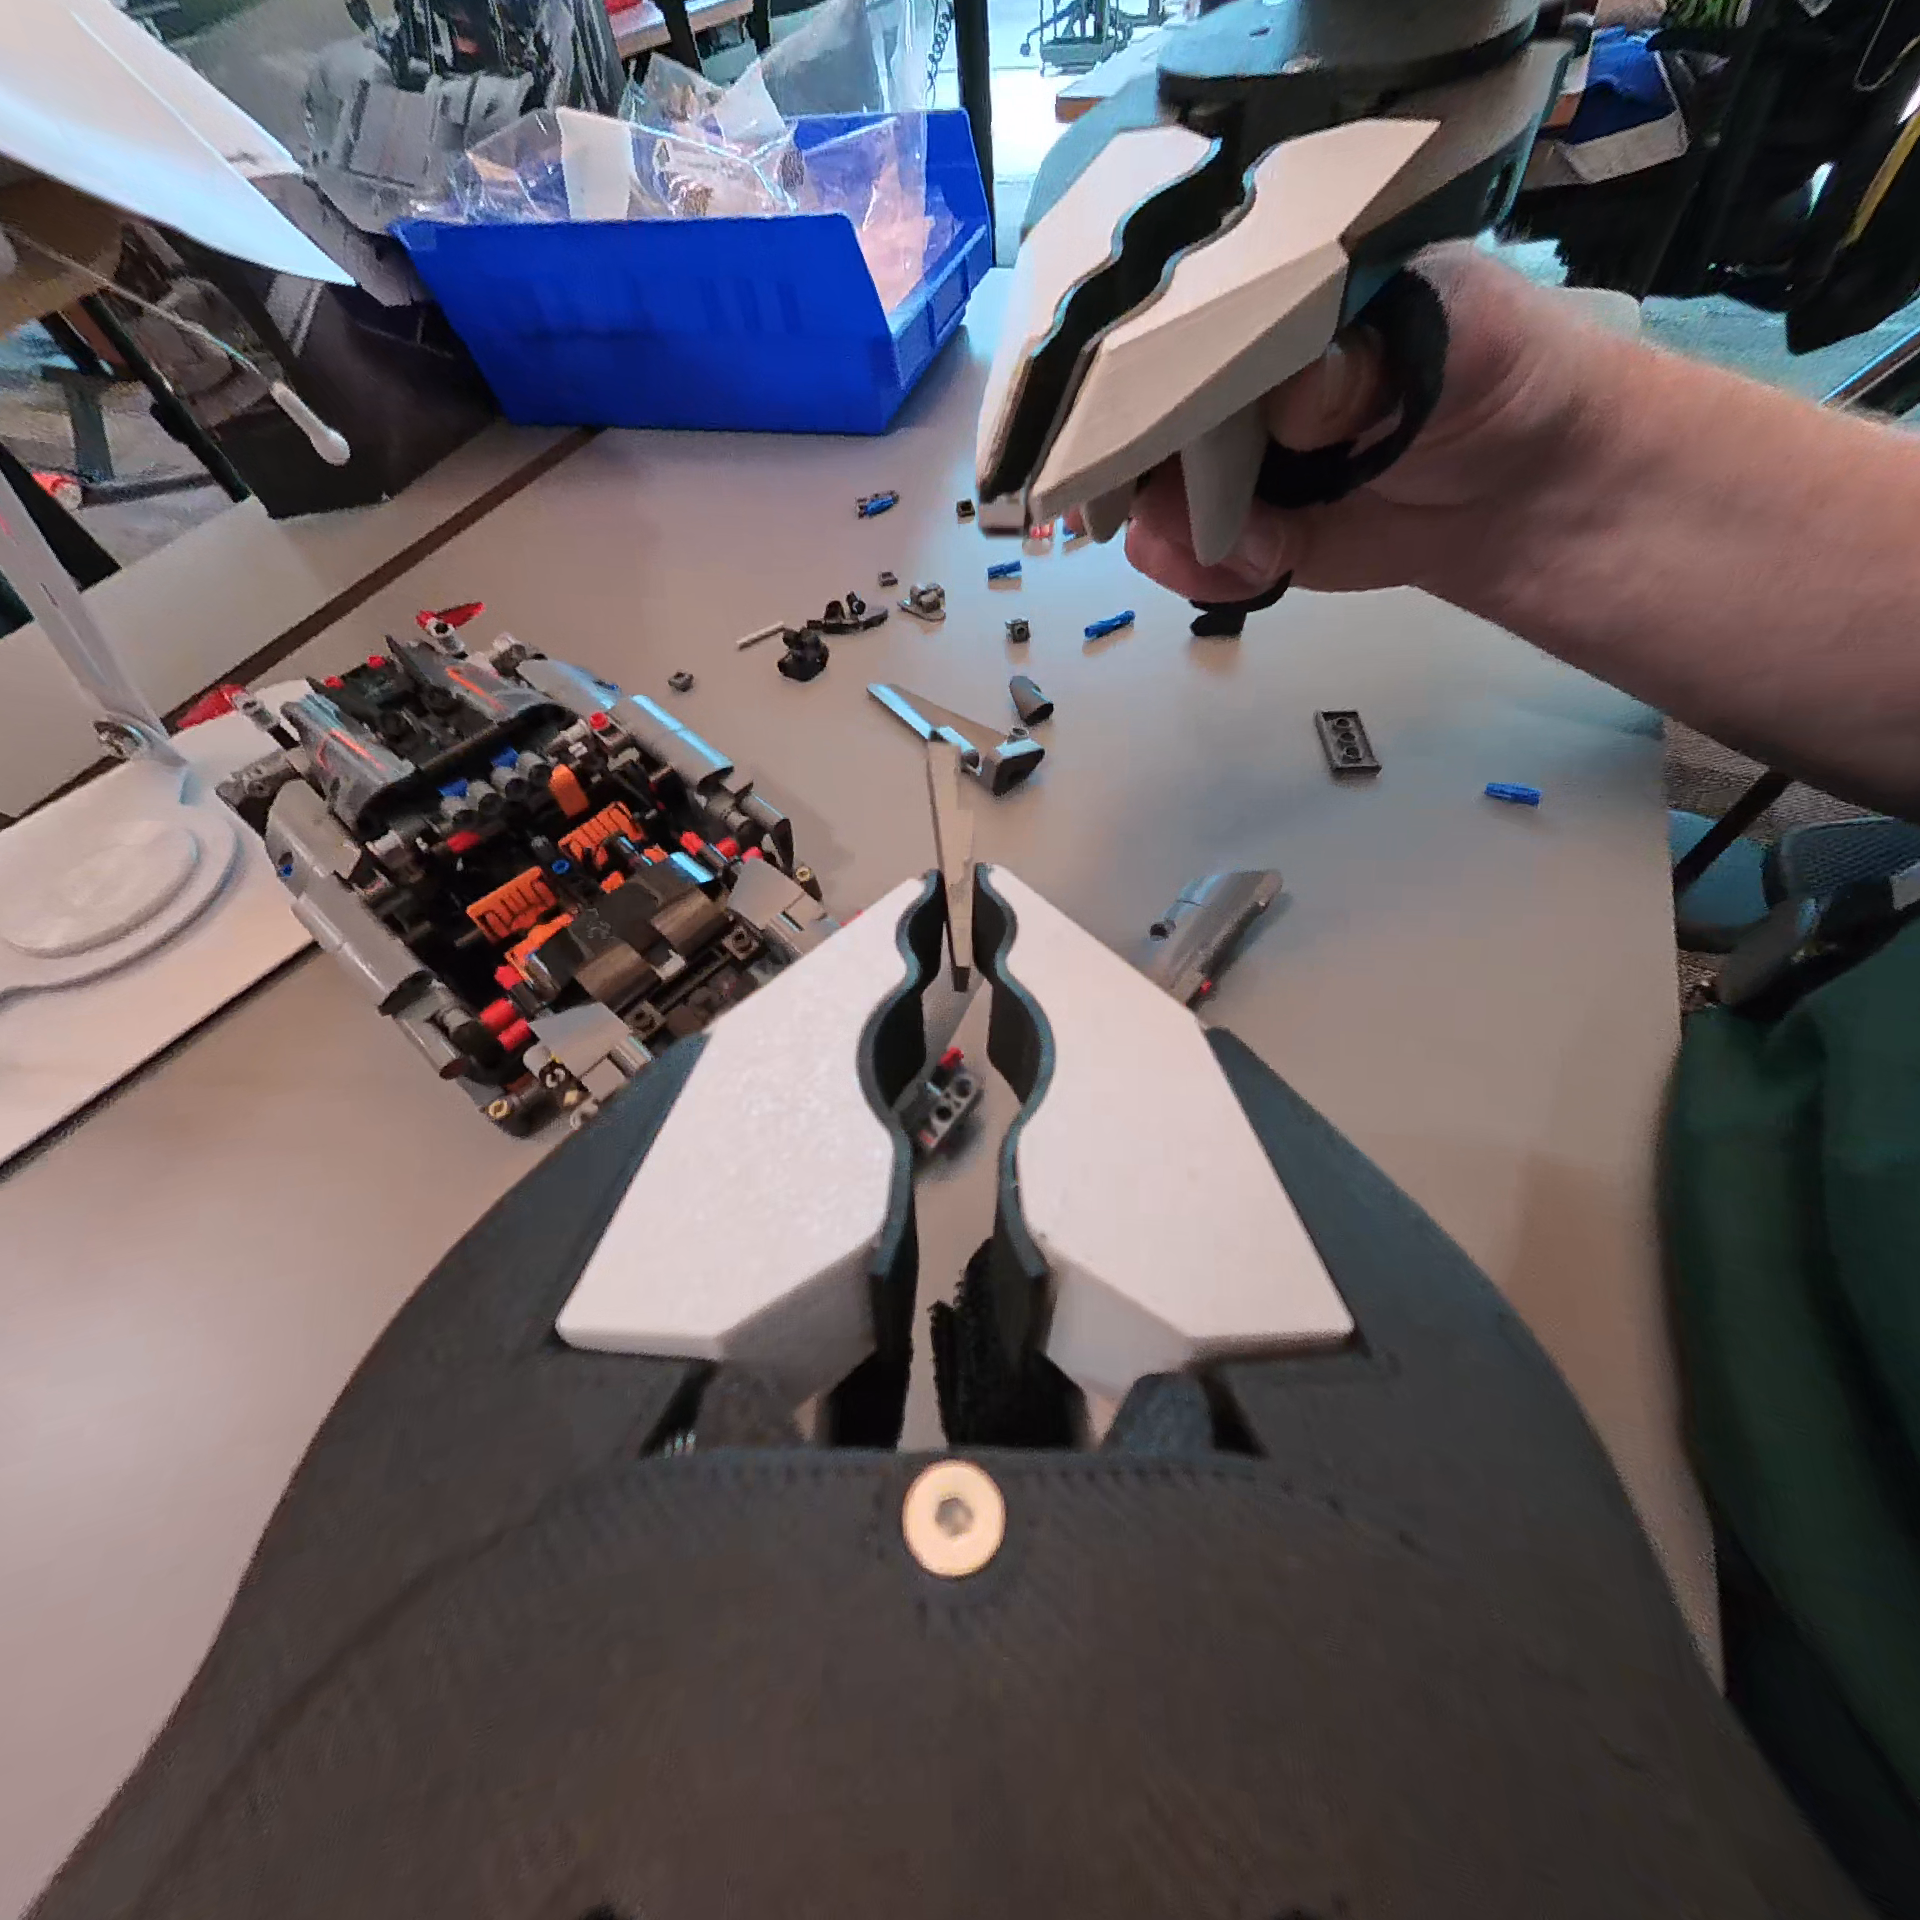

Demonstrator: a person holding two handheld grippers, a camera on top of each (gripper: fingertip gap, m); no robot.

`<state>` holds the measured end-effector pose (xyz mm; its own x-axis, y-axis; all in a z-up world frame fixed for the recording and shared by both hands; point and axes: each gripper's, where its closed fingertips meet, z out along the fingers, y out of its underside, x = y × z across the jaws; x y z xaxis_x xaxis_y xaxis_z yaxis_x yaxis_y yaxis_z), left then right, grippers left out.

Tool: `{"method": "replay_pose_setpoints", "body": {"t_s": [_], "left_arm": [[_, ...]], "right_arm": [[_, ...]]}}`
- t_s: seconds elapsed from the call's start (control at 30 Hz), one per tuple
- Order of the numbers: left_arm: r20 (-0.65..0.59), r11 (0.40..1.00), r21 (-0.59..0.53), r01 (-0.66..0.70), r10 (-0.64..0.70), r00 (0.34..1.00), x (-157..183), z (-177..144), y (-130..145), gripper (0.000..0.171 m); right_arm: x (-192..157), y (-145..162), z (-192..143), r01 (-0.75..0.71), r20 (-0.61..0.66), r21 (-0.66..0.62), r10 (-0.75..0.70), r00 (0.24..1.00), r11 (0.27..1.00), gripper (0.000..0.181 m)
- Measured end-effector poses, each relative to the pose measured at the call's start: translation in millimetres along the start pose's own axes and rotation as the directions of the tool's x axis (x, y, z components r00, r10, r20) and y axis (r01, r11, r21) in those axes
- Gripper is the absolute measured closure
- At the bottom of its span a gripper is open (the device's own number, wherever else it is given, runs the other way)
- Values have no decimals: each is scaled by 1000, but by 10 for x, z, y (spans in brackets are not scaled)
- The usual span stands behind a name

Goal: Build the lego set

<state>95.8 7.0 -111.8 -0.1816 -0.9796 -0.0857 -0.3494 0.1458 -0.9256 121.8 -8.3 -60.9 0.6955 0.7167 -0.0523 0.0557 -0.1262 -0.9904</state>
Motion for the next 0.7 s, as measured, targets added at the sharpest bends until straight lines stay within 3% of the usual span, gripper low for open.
{"method": "replay_pose_setpoints", "body": {"t_s": [0.27,0.7], "left_arm": [[10,996,86,33,-34,999,-124,28,-205,169],[-24,998,28,62,-62,998,26,46,-49,169]], "right_arm": [[69,-9,-78,-14,-10,28,14,1000,1000,178],[128,82,-133,-34,13,46,33,999,998,178]]}}
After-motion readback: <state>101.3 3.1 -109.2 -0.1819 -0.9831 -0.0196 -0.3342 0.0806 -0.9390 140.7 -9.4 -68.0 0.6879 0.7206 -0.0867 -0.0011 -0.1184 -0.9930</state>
